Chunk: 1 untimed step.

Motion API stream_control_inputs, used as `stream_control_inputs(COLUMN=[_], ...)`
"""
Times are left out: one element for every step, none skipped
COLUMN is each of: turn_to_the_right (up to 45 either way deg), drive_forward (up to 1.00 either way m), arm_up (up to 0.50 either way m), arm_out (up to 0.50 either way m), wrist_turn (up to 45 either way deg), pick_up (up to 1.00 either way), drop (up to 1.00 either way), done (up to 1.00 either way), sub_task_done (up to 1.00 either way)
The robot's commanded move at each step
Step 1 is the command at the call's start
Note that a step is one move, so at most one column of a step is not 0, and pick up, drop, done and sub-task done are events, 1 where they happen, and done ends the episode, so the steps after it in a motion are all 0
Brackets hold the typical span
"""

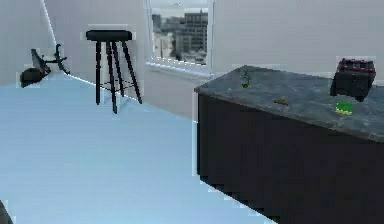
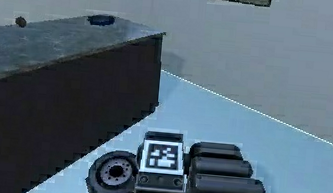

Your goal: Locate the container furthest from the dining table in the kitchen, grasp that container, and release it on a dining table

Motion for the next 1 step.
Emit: stream_control_inputs(turn_to_the_right=[45.0], drive_forward=[0.00], arm_up=[0.00], arm_out=[0.00], wrist_turn=[0.0], pick_up=[0.00], drop=[0.00], done=[0.00], sub_task_done=[0.00])
